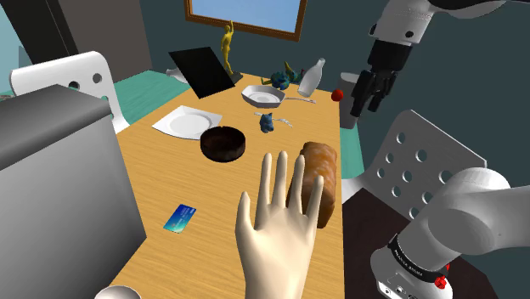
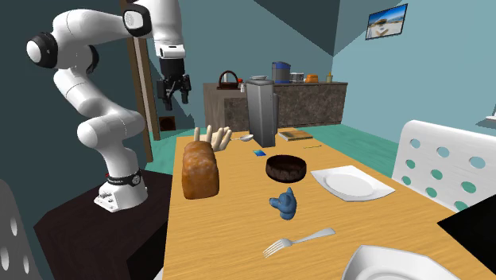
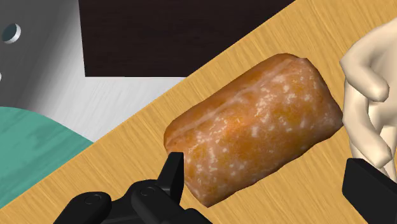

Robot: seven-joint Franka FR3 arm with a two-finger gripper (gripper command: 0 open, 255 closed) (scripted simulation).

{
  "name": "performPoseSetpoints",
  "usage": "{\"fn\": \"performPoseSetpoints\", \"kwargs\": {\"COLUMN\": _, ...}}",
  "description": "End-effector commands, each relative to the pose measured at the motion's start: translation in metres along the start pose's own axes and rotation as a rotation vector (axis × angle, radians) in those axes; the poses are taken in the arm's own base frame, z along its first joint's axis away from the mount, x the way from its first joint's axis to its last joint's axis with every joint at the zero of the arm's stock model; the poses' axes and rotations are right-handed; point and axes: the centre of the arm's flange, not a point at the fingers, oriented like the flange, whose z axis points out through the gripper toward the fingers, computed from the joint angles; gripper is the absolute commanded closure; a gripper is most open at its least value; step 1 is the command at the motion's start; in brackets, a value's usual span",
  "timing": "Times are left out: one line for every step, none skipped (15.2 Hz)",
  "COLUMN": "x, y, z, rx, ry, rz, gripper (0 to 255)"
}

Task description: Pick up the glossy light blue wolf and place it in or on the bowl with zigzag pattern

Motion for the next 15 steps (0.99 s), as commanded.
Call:
{"fn": "performPoseSetpoints", "kwargs": {"x": 0.0, "y": 0.0, "z": 0.0, "rx": 0.0, "ry": 0.0, "rz": 0.0, "gripper": 0}}
{"fn": "performPoseSetpoints", "kwargs": {"x": 0.011, "y": 0.001, "z": 0.006, "rx": -0.002, "ry": 0.001, "rz": 0.002, "gripper": 0}}
{"fn": "performPoseSetpoints", "kwargs": {"x": 0.023, "y": 0.003, "z": 0.012, "rx": -0.004, "ry": 0.002, "rz": 0.004, "gripper": 0}}
{"fn": "performPoseSetpoints", "kwargs": {"x": 0.035, "y": 0.004, "z": 0.018, "rx": -0.007, "ry": 0.003, "rz": 0.006, "gripper": 0}}
{"fn": "performPoseSetpoints", "kwargs": {"x": 0.046, "y": 0.006, "z": 0.023, "rx": -0.009, "ry": 0.005, "rz": 0.009, "gripper": 0}}
{"fn": "performPoseSetpoints", "kwargs": {"x": 0.058, "y": 0.008, "z": 0.029, "rx": -0.011, "ry": 0.006, "rz": 0.011, "gripper": 0}}
{"fn": "performPoseSetpoints", "kwargs": {"x": 0.069, "y": 0.009, "z": 0.035, "rx": -0.013, "ry": 0.007, "rz": 0.013, "gripper": 0}}
{"fn": "performPoseSetpoints", "kwargs": {"x": 0.081, "y": 0.011, "z": 0.041, "rx": -0.016, "ry": 0.008, "rz": 0.015, "gripper": 0}}
{"fn": "performPoseSetpoints", "kwargs": {"x": 0.092, "y": 0.013, "z": 0.047, "rx": -0.018, "ry": 0.009, "rz": 0.017, "gripper": 0}}
{"fn": "performPoseSetpoints", "kwargs": {"x": 0.104, "y": 0.014, "z": 0.052, "rx": -0.02, "ry": 0.01, "rz": 0.019, "gripper": 0}}
{"fn": "performPoseSetpoints", "kwargs": {"x": 0.115, "y": 0.016, "z": 0.058, "rx": -0.022, "ry": 0.011, "rz": 0.021, "gripper": 0}}
{"fn": "performPoseSetpoints", "kwargs": {"x": 0.127, "y": 0.018, "z": 0.064, "rx": -0.025, "ry": 0.012, "rz": 0.024, "gripper": 0}}
{"fn": "performPoseSetpoints", "kwargs": {"x": 0.138, "y": 0.02, "z": 0.07, "rx": -0.027, "ry": 0.014, "rz": 0.026, "gripper": 0}}
{"fn": "performPoseSetpoints", "kwargs": {"x": 0.15, "y": 0.022, "z": 0.075, "rx": -0.029, "ry": 0.015, "rz": 0.028, "gripper": 0}}
{"fn": "performPoseSetpoints", "kwargs": {"x": 0.161, "y": 0.024, "z": 0.081, "rx": -0.031, "ry": 0.016, "rz": 0.03, "gripper": 0}}
